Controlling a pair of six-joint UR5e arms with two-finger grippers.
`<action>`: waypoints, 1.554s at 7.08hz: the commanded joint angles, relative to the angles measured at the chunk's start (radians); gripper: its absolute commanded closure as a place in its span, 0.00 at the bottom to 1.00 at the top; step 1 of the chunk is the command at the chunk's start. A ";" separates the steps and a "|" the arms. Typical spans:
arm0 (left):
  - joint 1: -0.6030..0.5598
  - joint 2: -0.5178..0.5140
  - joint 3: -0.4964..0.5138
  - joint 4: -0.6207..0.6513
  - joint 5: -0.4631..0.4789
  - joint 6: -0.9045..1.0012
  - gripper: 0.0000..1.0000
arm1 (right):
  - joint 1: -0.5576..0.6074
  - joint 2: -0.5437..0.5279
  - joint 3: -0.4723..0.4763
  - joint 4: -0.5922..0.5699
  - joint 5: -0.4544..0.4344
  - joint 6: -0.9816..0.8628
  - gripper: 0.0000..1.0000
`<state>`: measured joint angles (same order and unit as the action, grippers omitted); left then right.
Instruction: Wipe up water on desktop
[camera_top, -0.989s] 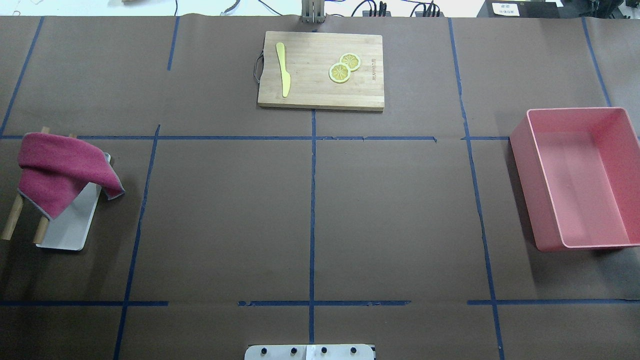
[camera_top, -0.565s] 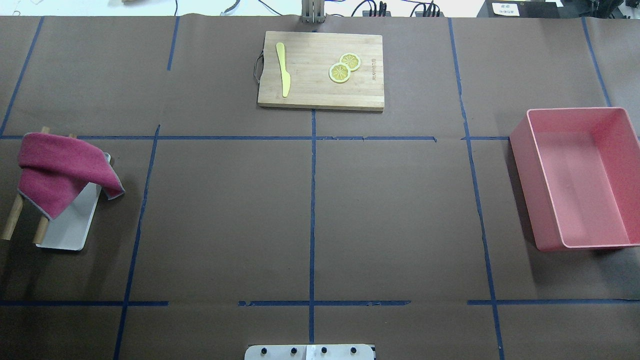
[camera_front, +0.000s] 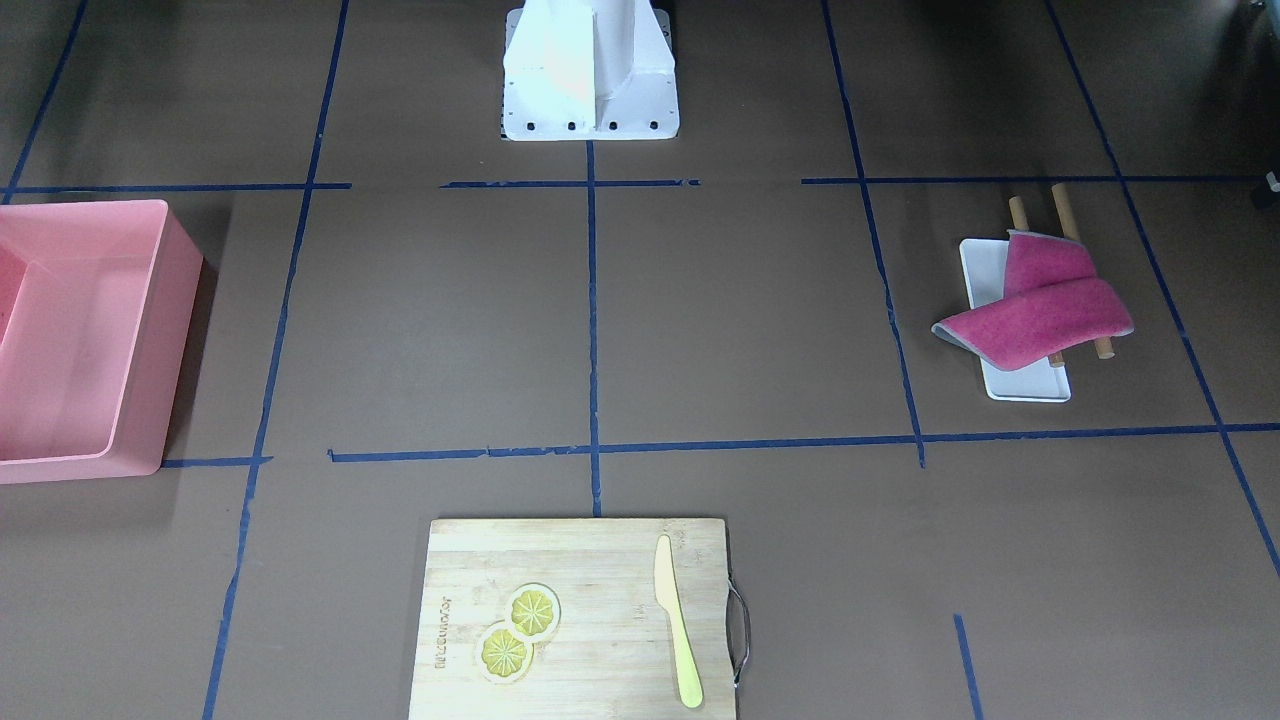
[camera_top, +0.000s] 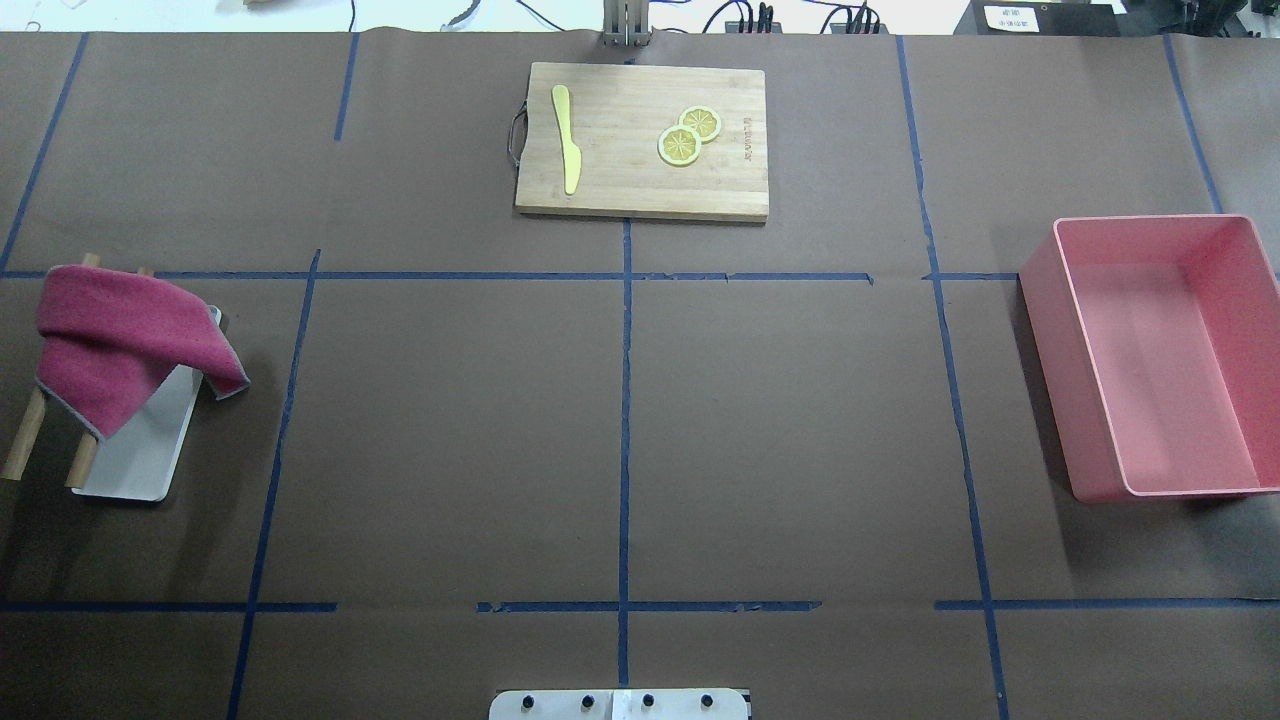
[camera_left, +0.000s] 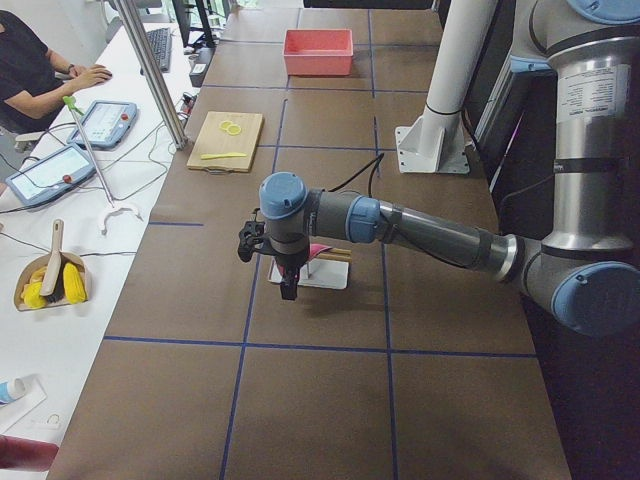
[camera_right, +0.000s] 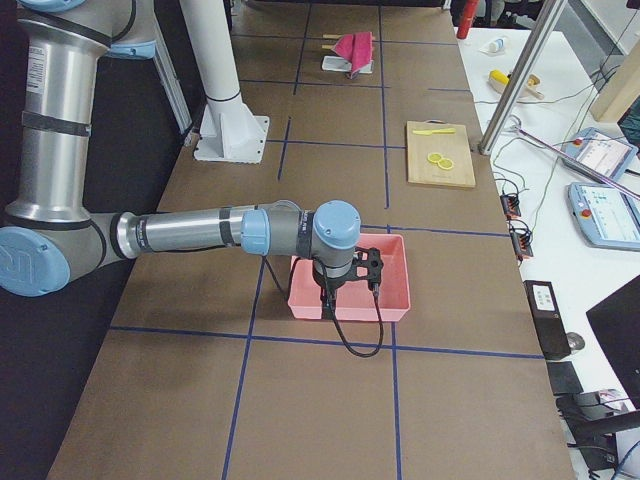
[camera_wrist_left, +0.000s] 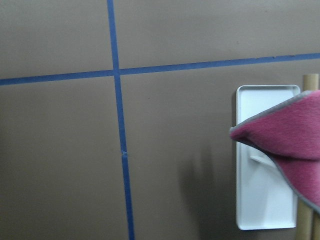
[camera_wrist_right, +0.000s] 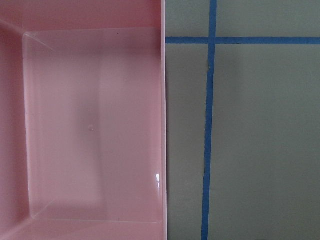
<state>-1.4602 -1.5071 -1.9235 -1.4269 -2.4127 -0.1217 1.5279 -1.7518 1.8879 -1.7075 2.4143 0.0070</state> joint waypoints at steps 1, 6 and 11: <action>0.139 -0.039 0.001 -0.074 0.009 -0.210 0.00 | 0.000 0.001 0.005 0.000 0.020 0.002 0.00; 0.302 -0.148 0.126 -0.153 0.059 -0.412 0.06 | -0.002 0.006 0.014 0.002 0.058 0.001 0.00; 0.308 -0.150 0.120 -0.165 0.061 -0.412 0.74 | -0.003 0.006 0.014 0.000 0.060 0.001 0.00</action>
<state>-1.1520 -1.6564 -1.8008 -1.5919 -2.3524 -0.5331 1.5248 -1.7457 1.9017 -1.7068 2.4732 0.0077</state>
